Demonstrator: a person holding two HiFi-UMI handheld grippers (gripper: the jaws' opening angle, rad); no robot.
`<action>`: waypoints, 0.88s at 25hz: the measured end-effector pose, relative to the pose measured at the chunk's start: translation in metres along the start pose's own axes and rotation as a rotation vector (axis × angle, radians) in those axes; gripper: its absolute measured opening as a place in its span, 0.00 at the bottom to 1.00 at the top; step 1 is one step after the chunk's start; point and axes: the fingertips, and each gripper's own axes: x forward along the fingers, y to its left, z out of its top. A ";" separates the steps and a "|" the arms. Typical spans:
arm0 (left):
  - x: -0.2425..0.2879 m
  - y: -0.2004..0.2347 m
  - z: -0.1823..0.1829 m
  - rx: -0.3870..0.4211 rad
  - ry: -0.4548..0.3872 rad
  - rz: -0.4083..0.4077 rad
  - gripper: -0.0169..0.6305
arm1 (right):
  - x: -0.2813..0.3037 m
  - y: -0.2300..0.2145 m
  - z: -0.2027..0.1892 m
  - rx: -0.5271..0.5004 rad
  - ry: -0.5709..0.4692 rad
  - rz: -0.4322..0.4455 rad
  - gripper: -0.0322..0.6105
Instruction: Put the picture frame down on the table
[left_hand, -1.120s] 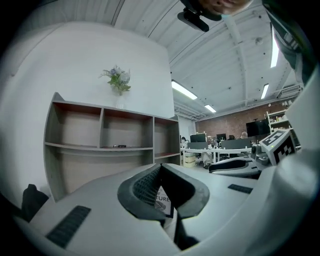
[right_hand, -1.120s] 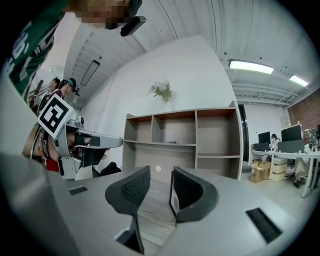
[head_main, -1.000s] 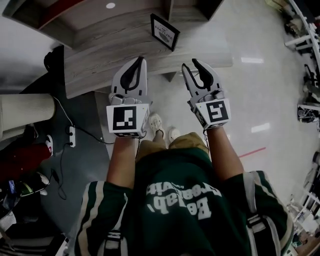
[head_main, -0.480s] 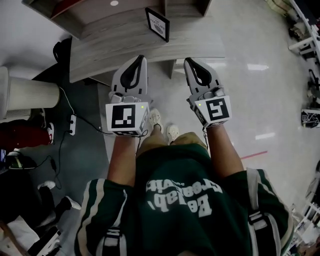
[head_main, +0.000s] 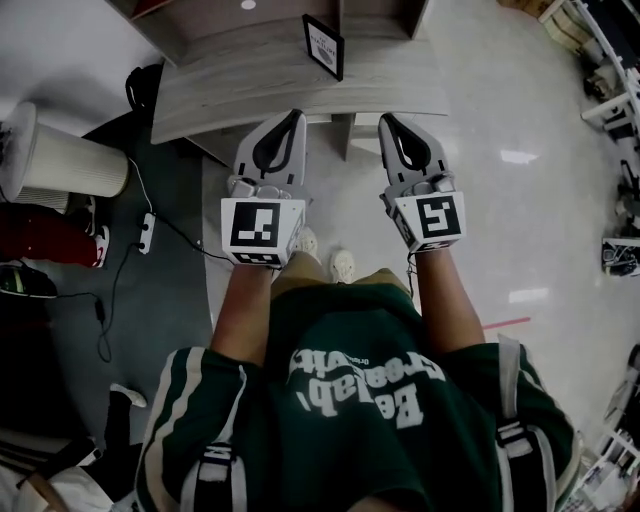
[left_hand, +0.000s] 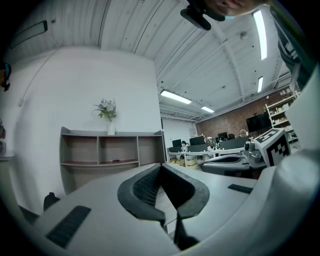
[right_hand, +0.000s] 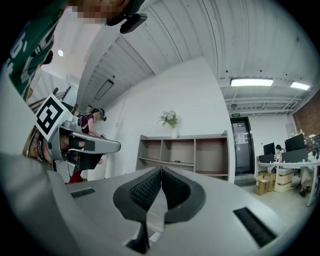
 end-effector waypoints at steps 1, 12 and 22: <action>-0.005 -0.003 0.000 0.001 0.002 -0.001 0.05 | -0.004 0.002 0.003 -0.007 -0.003 0.001 0.11; -0.026 0.001 0.016 0.022 -0.023 0.011 0.05 | -0.019 0.012 0.024 -0.045 -0.022 -0.003 0.11; -0.029 0.011 0.018 0.022 -0.029 0.014 0.05 | -0.015 0.020 0.028 -0.061 -0.030 -0.001 0.11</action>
